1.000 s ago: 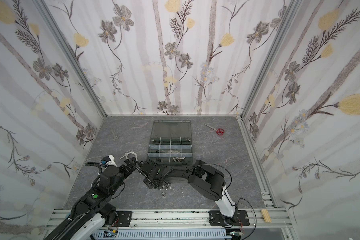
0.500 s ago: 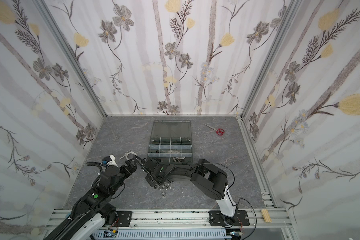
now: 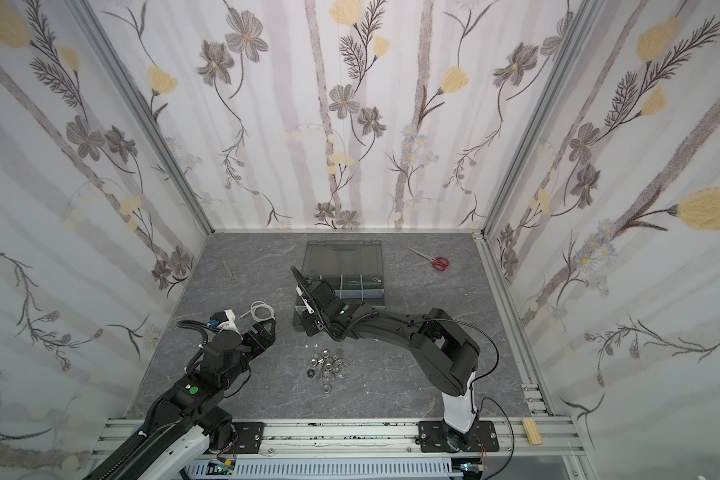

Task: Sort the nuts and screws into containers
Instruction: 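Lift the black nut and carry it over the box with the right gripper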

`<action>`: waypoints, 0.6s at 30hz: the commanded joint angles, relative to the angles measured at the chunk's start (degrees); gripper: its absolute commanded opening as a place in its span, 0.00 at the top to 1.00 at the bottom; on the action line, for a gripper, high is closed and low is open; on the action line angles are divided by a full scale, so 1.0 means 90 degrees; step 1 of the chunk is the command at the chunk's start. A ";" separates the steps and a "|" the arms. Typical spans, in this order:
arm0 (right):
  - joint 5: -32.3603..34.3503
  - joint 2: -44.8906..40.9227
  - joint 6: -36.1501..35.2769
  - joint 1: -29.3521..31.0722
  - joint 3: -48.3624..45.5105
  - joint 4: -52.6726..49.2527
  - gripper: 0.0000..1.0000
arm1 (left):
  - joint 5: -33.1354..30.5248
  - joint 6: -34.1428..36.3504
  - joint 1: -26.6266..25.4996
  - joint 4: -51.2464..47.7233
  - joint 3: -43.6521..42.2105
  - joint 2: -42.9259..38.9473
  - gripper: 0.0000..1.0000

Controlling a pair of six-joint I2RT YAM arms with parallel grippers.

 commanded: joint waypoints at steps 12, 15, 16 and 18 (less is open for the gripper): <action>-0.0471 0.1316 0.0420 -0.0615 0.1614 0.0329 0.85 | 0.0517 -0.0006 -0.0003 0.0098 0.0059 0.0234 0.13; -0.0554 0.1498 0.0454 -0.0690 0.1787 0.0287 0.84 | 0.0560 -0.0025 -0.0003 0.0108 0.0054 0.0252 0.13; -0.0579 0.1525 0.0470 -0.0702 0.1815 0.0271 0.83 | 0.0573 -0.0025 -0.0003 0.0108 0.0053 0.0262 0.13; -0.0615 0.1573 0.0498 -0.0726 0.1831 0.0271 0.81 | 0.0580 -0.0025 -0.0003 0.0118 0.0065 0.0297 0.13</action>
